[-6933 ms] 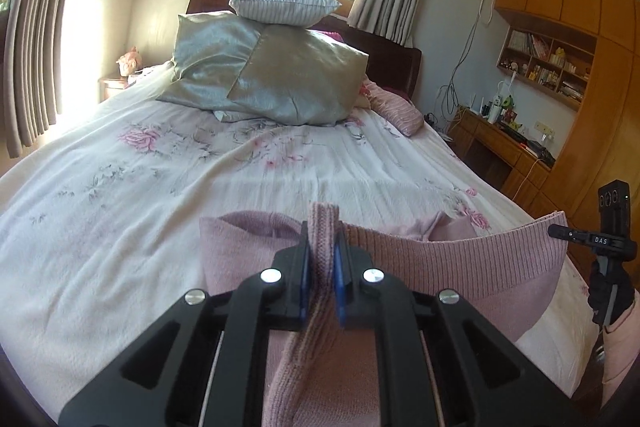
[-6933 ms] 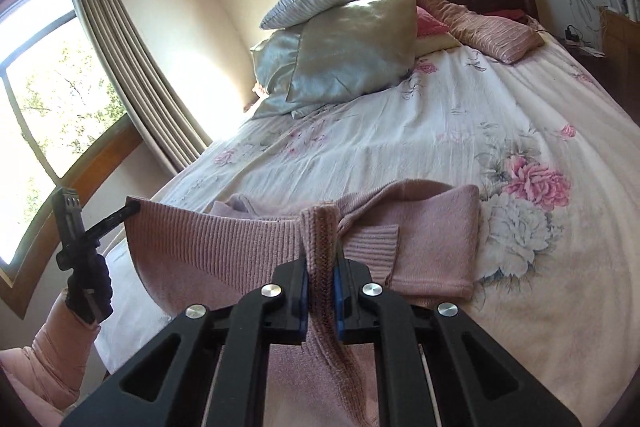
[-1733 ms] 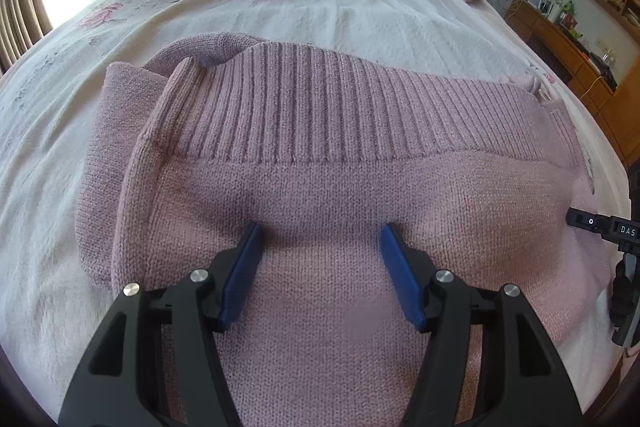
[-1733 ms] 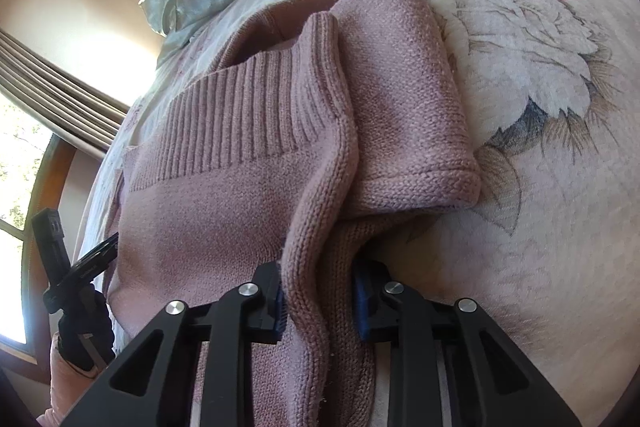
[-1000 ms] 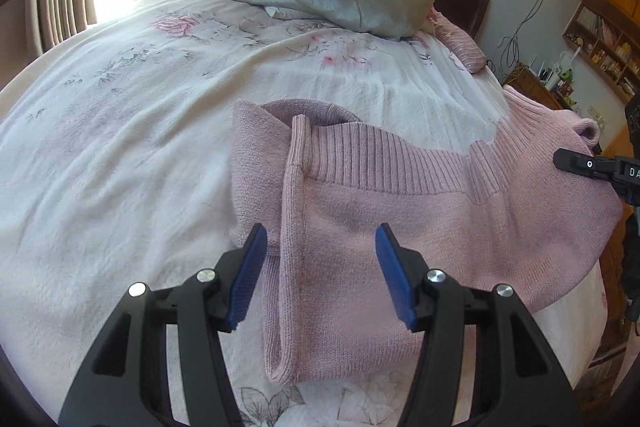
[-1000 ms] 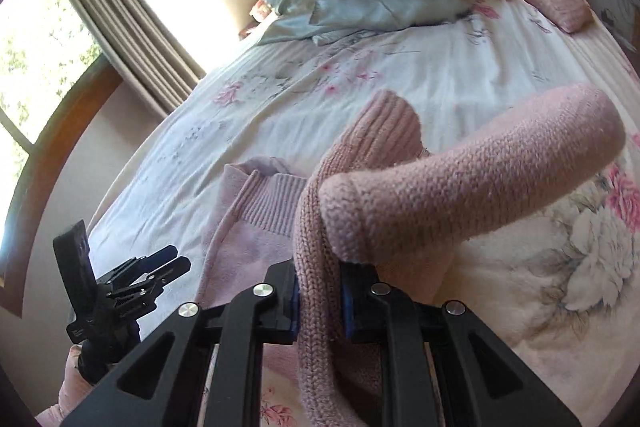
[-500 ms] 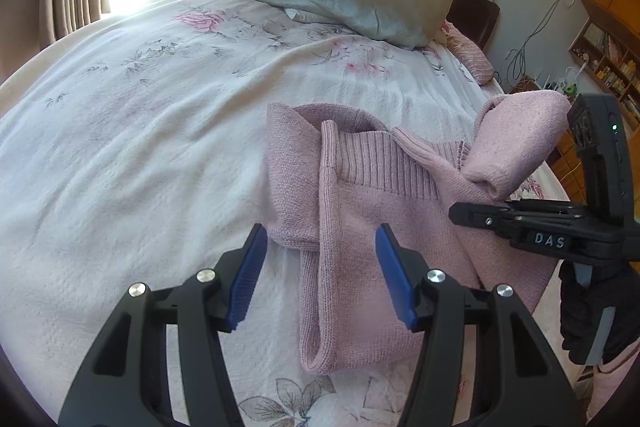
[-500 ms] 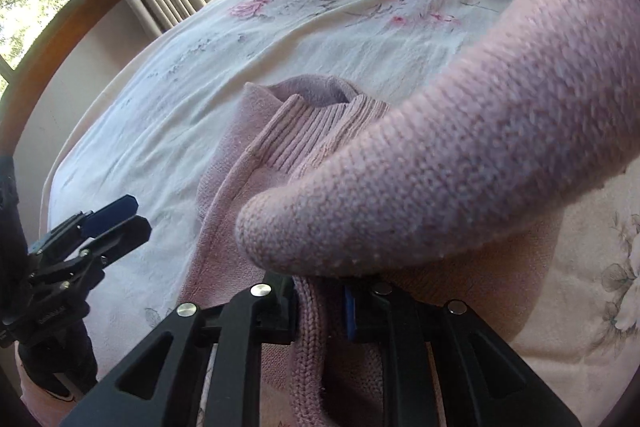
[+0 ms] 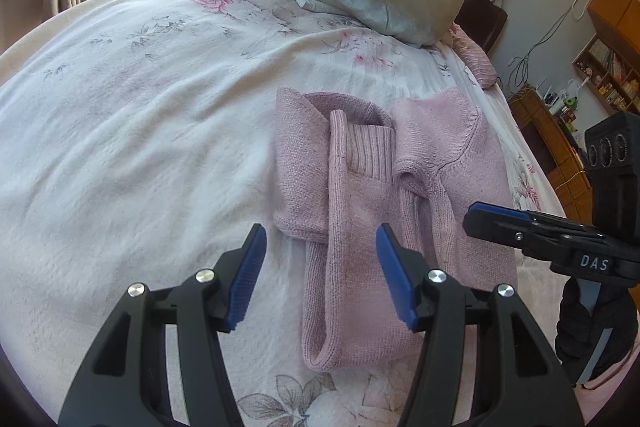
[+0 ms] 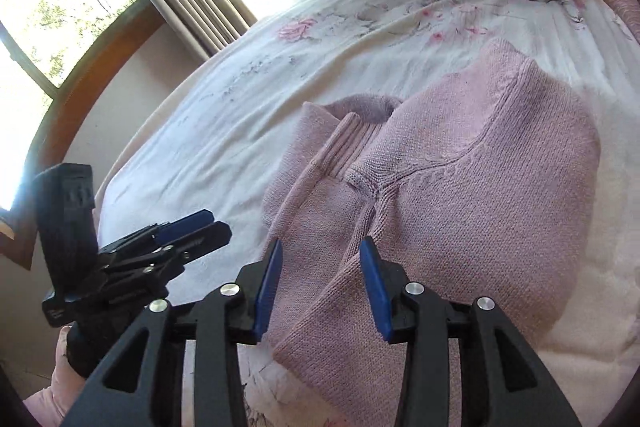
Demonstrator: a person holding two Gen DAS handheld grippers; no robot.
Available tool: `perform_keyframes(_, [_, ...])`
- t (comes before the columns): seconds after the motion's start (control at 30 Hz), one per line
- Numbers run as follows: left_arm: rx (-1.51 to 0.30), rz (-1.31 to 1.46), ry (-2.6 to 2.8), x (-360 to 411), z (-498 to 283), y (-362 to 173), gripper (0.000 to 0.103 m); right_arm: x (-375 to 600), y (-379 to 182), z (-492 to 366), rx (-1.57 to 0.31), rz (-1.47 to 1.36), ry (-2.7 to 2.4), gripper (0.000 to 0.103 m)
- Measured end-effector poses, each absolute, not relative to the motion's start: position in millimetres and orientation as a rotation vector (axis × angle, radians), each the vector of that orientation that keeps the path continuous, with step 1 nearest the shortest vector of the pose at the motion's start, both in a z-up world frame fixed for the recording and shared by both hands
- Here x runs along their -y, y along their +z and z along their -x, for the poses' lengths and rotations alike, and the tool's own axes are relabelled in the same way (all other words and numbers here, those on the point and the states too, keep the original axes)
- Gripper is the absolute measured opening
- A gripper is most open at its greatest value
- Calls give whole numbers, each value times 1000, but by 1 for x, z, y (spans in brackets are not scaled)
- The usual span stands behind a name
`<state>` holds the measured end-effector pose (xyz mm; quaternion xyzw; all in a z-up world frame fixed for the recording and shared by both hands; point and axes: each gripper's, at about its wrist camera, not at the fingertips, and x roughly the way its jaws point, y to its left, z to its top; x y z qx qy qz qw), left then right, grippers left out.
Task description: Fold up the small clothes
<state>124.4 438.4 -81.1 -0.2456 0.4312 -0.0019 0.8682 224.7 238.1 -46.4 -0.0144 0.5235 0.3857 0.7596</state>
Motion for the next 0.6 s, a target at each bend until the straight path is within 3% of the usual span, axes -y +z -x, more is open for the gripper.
perform_keyframes(0.1, [-899, 528, -28, -436, -126, -79, 57, -228, -34, -206, -1110, 77, 863, 42])
perform_keyframes(0.33, [-923, 531, -51, -433, -136, -70, 58, -244, -45, -143, -1052, 377, 893, 60])
perform_keyframes(0.6, [-993, 571, -123, -431, -149, -72, 63, -276, -87, -124, -989, 612, 795, 61])
